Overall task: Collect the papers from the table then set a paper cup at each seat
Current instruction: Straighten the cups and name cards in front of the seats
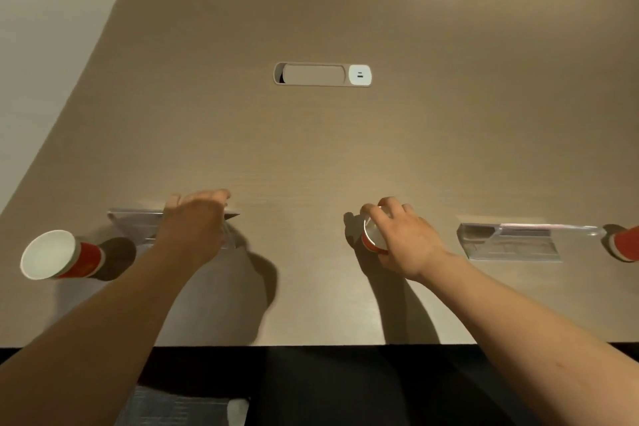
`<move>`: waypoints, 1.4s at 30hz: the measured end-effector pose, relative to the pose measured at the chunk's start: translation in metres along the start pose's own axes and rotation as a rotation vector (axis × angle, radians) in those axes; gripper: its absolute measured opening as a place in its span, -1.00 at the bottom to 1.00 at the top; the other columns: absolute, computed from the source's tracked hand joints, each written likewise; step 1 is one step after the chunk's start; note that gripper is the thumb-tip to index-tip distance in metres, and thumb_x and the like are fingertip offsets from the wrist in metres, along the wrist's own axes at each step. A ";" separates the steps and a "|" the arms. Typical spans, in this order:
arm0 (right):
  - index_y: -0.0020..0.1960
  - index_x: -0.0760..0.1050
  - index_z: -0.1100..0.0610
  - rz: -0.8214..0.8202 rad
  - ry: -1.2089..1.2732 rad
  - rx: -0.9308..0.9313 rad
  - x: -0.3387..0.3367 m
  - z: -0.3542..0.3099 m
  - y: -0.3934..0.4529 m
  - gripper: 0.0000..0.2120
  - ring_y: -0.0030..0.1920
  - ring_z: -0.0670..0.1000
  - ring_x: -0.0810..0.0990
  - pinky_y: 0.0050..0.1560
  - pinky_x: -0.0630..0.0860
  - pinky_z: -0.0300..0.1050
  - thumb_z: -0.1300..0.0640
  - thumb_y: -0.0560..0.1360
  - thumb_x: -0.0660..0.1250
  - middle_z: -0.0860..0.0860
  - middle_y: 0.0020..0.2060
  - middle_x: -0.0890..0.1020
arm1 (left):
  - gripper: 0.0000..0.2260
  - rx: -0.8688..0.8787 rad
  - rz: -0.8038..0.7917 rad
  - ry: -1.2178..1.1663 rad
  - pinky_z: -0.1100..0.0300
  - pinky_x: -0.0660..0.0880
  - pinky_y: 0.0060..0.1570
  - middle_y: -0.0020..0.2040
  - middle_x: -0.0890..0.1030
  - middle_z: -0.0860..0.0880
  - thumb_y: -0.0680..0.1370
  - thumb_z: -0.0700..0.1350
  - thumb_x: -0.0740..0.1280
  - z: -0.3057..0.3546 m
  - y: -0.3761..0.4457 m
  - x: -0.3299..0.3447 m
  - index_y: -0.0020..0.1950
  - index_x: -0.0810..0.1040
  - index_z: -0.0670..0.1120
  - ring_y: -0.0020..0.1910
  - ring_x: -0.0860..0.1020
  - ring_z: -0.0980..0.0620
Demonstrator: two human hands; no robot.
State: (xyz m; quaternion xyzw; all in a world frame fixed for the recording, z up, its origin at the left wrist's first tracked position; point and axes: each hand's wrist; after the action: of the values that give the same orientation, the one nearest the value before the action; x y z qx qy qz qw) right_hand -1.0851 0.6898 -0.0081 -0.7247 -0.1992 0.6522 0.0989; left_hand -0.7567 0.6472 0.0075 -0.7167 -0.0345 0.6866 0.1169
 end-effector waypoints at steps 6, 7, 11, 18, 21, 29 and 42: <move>0.36 0.24 -0.05 -0.005 0.042 0.061 -0.003 0.000 0.002 -0.33 0.15 0.17 0.48 -0.08 0.58 0.05 0.08 0.35 0.48 0.06 0.21 0.40 | -0.78 0.026 -0.098 0.069 0.00 0.54 -0.04 -0.02 0.60 -0.07 0.47 -0.28 0.35 -0.002 0.008 0.007 0.07 0.55 -0.06 -0.02 0.59 -0.13; 0.36 0.24 -0.05 -0.009 0.037 0.062 -0.003 -0.001 0.002 -0.33 0.15 0.18 0.48 -0.07 0.58 0.05 0.08 0.35 0.48 0.07 0.21 0.41 | -0.78 0.037 -0.099 0.067 -0.01 0.53 -0.04 -0.01 0.60 -0.08 0.47 -0.28 0.35 -0.003 0.008 0.008 0.08 0.54 -0.07 -0.01 0.59 -0.15; 0.47 0.13 -0.07 -0.051 -0.021 0.072 -0.009 -0.006 0.001 -0.16 0.26 0.18 0.43 0.10 0.53 0.09 -0.02 0.33 0.52 0.07 0.32 0.37 | -0.77 0.071 -0.104 0.046 0.00 0.50 -0.03 0.01 0.58 -0.10 0.48 -0.27 0.34 -0.006 0.007 0.012 0.11 0.51 -0.09 0.00 0.56 -0.16; 0.55 0.00 -0.04 0.108 -0.071 -0.068 -0.045 -0.073 0.002 0.01 0.49 0.20 0.17 0.40 0.29 0.17 -0.30 0.30 0.46 0.09 0.52 0.20 | -0.42 0.110 -0.045 -0.082 0.04 0.23 0.40 0.38 0.49 -0.07 0.48 -0.18 0.39 -0.024 -0.004 0.013 0.48 0.32 -0.02 0.40 0.40 -0.10; 0.53 0.12 -0.01 0.183 -0.068 -0.180 -0.055 -0.139 0.016 -0.12 0.45 0.18 0.27 0.39 0.30 0.14 -0.26 0.36 0.43 0.08 0.48 0.30 | -0.37 0.146 0.059 -0.068 0.01 0.19 0.42 0.36 0.48 -0.05 0.43 -0.08 0.47 -0.060 -0.014 0.002 0.46 0.34 -0.02 0.41 0.37 -0.09; 0.46 0.26 0.01 0.153 -0.069 -0.169 -0.038 -0.312 0.072 -0.38 0.36 0.14 0.41 0.38 0.30 0.10 -0.07 0.47 0.37 0.04 0.37 0.46 | -0.28 0.008 -0.044 -0.082 -0.12 0.27 0.40 0.46 0.36 -0.10 0.39 0.40 0.29 -0.208 -0.041 -0.026 0.44 0.35 0.04 0.44 0.32 -0.16; 0.31 0.40 0.03 -0.034 -0.099 0.069 -0.003 -0.367 0.113 -0.61 0.21 0.15 0.50 0.26 0.35 0.10 0.07 0.50 0.36 0.05 0.16 0.57 | -0.54 0.086 -0.324 -0.102 0.04 0.42 -0.02 0.29 0.38 -0.11 0.48 0.00 0.41 -0.250 -0.026 0.010 0.34 0.35 0.03 0.22 0.47 -0.22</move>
State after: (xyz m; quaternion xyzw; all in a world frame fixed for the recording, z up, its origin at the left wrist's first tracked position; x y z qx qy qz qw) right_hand -0.7064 0.6298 -0.0030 -0.6842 -0.1934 0.6920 0.1249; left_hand -0.5055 0.6446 0.0104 -0.6602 -0.1259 0.6952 0.2547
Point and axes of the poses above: each hand's wrist, its own y-axis towards the middle knuckle, its own x-axis out of the palm, z = x × y
